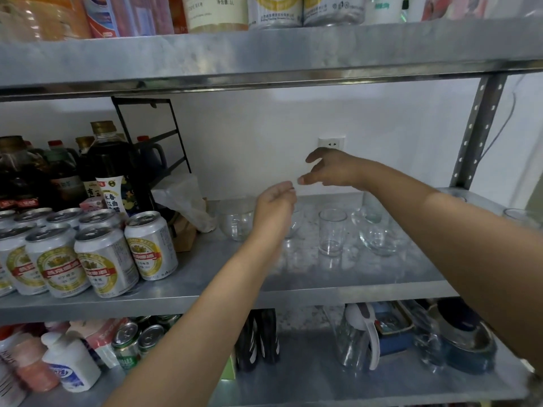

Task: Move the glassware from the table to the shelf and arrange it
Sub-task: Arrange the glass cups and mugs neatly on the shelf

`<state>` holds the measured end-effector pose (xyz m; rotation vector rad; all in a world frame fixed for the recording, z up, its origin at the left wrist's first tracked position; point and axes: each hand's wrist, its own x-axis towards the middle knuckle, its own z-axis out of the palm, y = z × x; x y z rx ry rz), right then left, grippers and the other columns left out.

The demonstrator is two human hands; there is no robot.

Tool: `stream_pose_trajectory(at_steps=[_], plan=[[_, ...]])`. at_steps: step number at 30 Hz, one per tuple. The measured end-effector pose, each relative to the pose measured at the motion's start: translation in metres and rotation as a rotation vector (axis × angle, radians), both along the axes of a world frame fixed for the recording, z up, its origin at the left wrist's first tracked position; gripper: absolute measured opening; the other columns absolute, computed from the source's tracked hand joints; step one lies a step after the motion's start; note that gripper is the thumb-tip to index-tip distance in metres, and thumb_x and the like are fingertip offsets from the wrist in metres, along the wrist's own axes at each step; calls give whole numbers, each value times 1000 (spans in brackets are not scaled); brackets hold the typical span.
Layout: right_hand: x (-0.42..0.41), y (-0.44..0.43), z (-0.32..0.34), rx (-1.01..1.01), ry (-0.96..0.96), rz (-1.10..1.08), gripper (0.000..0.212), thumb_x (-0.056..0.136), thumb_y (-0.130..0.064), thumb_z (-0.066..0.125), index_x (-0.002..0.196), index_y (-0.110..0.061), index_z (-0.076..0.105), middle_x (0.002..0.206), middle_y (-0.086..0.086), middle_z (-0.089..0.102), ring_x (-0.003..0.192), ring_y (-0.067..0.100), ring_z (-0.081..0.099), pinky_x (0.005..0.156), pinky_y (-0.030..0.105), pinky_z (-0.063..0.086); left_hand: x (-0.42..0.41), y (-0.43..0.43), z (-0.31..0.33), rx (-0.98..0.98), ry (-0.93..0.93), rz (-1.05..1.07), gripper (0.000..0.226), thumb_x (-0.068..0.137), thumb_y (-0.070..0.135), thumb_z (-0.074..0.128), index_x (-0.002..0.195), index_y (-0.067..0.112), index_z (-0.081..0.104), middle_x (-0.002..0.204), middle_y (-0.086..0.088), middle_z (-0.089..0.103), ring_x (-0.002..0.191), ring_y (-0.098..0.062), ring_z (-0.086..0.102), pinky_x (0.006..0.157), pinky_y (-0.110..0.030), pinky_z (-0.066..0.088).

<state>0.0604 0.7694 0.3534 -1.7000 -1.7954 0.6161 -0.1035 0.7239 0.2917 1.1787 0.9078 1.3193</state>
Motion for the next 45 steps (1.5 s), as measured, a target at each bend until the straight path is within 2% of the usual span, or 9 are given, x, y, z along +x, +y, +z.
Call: stream_pose_trajectory(at_steps=[4,8,12,19,25,28,32,38,45], plan=[[27,-21,1,-28,1,-15,67,77,-33,82,132,-10,50,114,14,62,106,24,64,94,37,55,23,-3,-13,-72,42,-89,33,93,9,53,124,3,59,72,3,55,66,-8,49,72,-21,43],[36,-40,-10,-112,-148,37,67,76,-38,82,131,-19,50,116,4,64,108,20,62,88,28,51,41,-12,-23,-91,119,-92,38,95,19,50,129,4,56,124,-13,63,111,-20,59,98,-31,44],[29,-47,-24,-164,-273,93,75,75,-39,82,137,-22,43,117,0,60,106,16,60,95,29,47,49,-11,-21,-99,98,-59,35,98,19,45,125,-2,55,94,-4,62,95,-18,57,78,-28,45],[27,-41,-41,-143,-323,125,78,74,-26,83,138,-26,38,112,2,61,104,20,61,91,33,50,57,-17,-17,-147,127,-58,39,97,17,43,129,-1,52,138,-25,49,133,-38,42,109,-48,36],[40,-26,-24,-70,-221,86,79,73,-23,83,138,-23,38,108,0,64,103,19,63,97,39,50,68,-18,6,-57,195,-73,22,100,21,39,103,11,59,103,-14,61,93,-22,60,65,-27,42],[46,-15,-5,28,-175,21,76,77,-17,81,140,-16,38,109,5,64,104,21,61,95,34,49,79,-6,25,-7,239,-70,35,102,26,36,129,10,50,103,1,56,97,-17,53,80,-28,35],[56,6,9,76,-170,-79,78,76,-16,80,141,-14,37,107,4,57,103,22,55,83,28,41,96,18,41,-9,283,-77,30,102,29,33,112,11,54,90,2,54,89,-18,50,65,-28,37],[67,22,-3,-24,-244,-129,86,77,-19,81,147,-11,31,122,8,53,113,23,51,85,29,41,115,41,26,-150,300,-136,50,102,33,34,133,-3,49,139,-22,50,132,-38,44,109,-46,36],[76,24,-17,-95,-321,-135,83,77,-20,80,145,-12,33,136,12,50,121,27,51,94,32,44,124,51,7,-218,295,-172,53,101,37,35,137,0,46,142,-20,49,134,-35,43,108,-43,36]])
